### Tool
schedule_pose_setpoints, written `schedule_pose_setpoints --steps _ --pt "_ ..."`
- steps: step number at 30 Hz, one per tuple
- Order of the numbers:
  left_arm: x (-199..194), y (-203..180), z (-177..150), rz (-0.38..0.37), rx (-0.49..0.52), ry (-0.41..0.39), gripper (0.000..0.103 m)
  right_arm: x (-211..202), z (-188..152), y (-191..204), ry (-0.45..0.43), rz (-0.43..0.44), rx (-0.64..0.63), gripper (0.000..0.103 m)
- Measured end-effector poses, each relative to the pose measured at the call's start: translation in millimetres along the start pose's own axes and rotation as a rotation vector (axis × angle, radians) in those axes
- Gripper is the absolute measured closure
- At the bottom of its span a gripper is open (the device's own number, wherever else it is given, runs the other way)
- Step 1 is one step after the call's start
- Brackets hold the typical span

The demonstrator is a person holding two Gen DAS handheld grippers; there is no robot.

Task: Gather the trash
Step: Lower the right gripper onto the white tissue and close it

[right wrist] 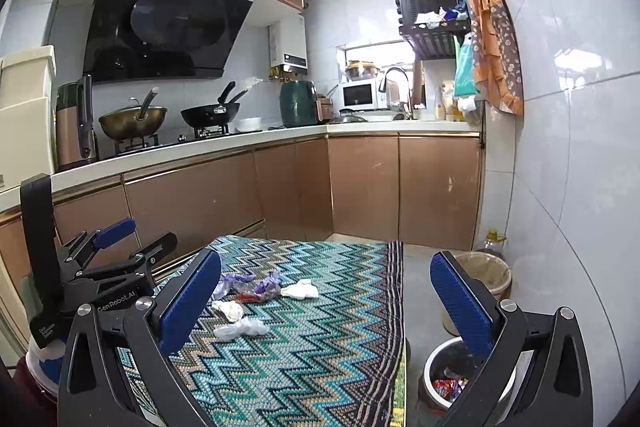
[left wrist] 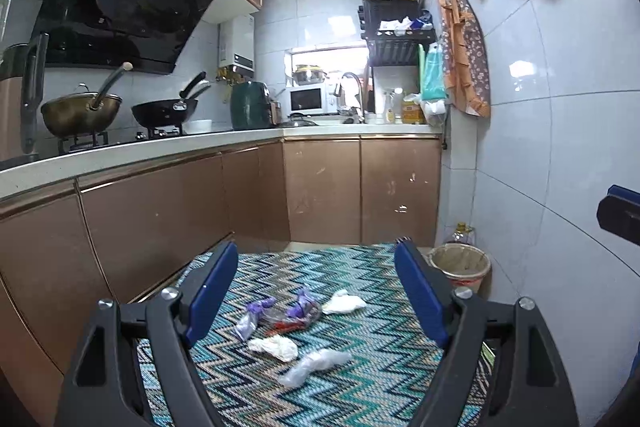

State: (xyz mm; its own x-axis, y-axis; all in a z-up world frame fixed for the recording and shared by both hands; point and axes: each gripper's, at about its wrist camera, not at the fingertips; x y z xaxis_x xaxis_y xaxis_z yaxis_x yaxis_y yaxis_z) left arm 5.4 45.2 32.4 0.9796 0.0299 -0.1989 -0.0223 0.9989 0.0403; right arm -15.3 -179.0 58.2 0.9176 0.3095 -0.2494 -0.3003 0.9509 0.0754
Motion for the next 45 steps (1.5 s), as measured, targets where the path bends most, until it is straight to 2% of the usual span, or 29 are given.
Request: schedule_pose_setpoints --steps 8,15,22,30,36,40,45 --pt "19.7 9.2 3.0 0.041 -0.010 0.004 0.023 29.7 7.2 -1.0 0.021 0.041 -0.020 0.000" --pt "46.8 23.6 0.8 0.073 -0.011 0.048 0.023 63.1 2.9 -4.8 0.059 0.076 -0.017 0.000" --pt "74.5 69.1 -0.2 0.139 -0.046 0.066 0.023 100.5 -2.7 -8.9 0.118 0.080 -0.014 0.000" --pt "105.7 122.9 -16.5 0.192 -0.062 0.104 0.023 151.5 -11.8 -5.8 0.184 0.098 -0.002 0.002" --pt "139.8 161.5 -42.8 0.168 -0.121 0.200 0.023 196.7 -21.6 3.1 0.243 0.116 0.012 0.005" --pt "166.3 171.5 -67.1 0.074 -0.143 0.288 0.024 228.1 -35.9 7.5 0.313 0.132 0.030 0.010" --pt "187.5 165.2 -95.2 -0.038 -0.130 0.371 0.024 260.6 -54.0 9.4 0.382 0.143 0.059 0.013"
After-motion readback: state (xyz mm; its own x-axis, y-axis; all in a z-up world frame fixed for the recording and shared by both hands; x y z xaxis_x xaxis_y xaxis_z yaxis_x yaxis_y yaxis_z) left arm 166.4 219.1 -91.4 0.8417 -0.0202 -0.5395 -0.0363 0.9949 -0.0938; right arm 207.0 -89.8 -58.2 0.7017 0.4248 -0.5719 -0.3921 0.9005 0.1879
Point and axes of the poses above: each gripper's, at about its wrist camera, not at the fingertips, and x roughly the way its jaws point, y to its left, z to its top, and after that the axes turned 1 degree about z, right-handed
